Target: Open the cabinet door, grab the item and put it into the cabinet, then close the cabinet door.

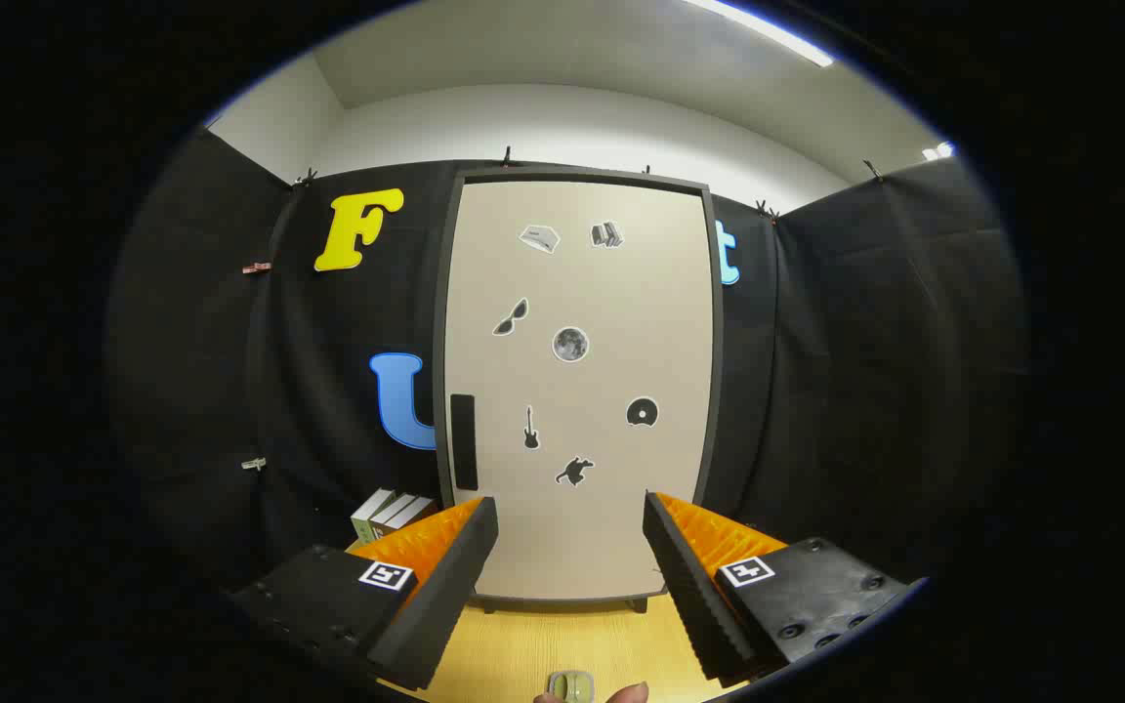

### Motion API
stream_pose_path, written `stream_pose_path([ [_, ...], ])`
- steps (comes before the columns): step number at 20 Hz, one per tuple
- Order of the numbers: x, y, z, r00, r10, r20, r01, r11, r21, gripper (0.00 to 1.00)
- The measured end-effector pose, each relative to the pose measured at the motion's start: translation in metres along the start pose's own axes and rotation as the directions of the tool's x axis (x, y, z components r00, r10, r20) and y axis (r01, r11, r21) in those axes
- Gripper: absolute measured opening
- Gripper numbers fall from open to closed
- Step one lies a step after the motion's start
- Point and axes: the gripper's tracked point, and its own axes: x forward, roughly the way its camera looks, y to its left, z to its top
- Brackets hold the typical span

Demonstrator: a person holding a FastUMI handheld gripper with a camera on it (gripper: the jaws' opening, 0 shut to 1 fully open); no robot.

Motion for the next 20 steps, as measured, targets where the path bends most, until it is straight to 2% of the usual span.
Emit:
stream_pose_path([
  [20,-0.0026,-0.0005,0.0001,1.0,-0.011,-0.009,0.011,1.0,0.027,0.98],
])
